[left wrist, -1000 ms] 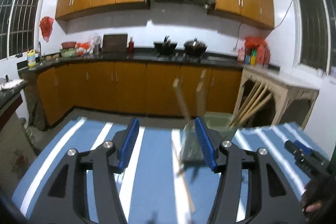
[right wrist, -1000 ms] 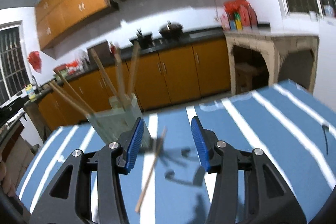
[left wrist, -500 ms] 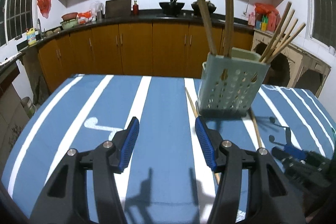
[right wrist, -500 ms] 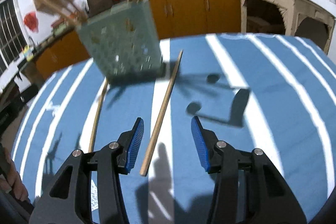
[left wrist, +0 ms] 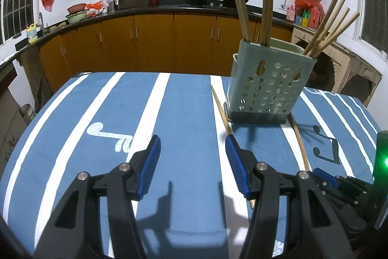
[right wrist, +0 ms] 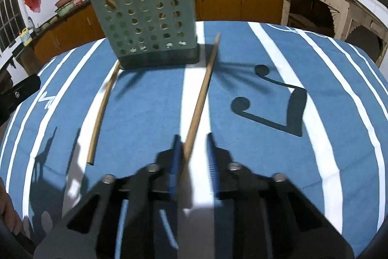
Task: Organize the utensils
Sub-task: 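Move the left tool toward a chopstick while the right tool grasps another, then close the left tool on a wooden chopstick while the right tool holds its chopstick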
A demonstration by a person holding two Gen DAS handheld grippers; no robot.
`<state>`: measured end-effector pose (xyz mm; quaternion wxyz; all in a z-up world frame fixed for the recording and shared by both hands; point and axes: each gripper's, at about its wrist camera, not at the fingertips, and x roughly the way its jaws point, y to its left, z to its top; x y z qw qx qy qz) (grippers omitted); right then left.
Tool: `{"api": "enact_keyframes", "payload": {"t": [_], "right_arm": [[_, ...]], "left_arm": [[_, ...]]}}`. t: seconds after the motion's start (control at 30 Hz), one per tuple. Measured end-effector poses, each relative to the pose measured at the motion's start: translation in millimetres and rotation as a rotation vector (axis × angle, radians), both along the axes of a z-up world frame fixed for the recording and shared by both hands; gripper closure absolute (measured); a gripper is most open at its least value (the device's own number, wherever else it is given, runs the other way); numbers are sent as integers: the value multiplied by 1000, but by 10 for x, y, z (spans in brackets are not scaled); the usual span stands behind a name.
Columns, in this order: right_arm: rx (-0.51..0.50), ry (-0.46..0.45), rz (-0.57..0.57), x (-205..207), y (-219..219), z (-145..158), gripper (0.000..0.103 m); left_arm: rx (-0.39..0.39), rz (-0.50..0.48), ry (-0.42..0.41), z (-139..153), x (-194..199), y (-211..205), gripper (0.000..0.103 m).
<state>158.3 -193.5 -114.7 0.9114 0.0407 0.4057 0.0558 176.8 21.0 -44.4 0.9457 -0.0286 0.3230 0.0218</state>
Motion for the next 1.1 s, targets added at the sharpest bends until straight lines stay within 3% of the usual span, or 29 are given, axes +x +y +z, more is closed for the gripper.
{"api": "enact_keyframes", "payload": {"t": [0.47, 0.7, 0.83, 0.93, 1.1], "right_arm": [[50, 11, -155, 77, -645, -6, 95], [24, 1, -144, 87, -632, -21, 95], [25, 1, -139, 91, -651, -18, 95], [26, 1, -139, 89, -652, -19, 95], [24, 1, -139, 86, -644, -19, 95]], "left_arm": [[-18, -57, 78, -172, 139, -216, 48], [-25, -113, 128, -296, 200, -435, 48], [30, -118, 169, -414, 255, -580, 49], [48, -97, 201, -502, 285, -588, 55], [57, -69, 227, -608, 322, -562, 80]]}}
